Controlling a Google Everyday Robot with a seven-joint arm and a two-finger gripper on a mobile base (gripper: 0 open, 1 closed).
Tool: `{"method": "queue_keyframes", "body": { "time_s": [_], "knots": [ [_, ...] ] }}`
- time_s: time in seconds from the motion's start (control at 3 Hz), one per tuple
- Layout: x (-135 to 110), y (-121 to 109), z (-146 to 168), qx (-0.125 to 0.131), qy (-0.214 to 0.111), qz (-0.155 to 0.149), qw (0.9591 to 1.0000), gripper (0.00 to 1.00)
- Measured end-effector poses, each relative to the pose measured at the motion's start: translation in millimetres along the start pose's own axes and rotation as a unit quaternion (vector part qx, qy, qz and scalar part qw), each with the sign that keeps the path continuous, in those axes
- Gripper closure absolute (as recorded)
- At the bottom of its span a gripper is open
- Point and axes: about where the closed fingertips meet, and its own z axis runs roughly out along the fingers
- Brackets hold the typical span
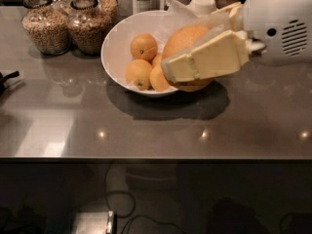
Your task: Pick orange from white bowl
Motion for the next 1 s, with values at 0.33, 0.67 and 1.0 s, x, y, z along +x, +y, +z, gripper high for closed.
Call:
{"method": "queue_keyframes", "body": {
  "time_s": [0.33, 0.67, 1.0],
  "knots": [
    [20.4, 8.2, 17.8, -0.026, -0.005, 0.014, 0.9996, 1.0],
    [20.4, 8.2, 17.8, -0.026, -0.005, 0.014, 0.9996, 1.0],
    [15.7, 12.5, 19.7, -0.03, -0.046, -0.005, 0.9985, 1.0]
  ]
}}
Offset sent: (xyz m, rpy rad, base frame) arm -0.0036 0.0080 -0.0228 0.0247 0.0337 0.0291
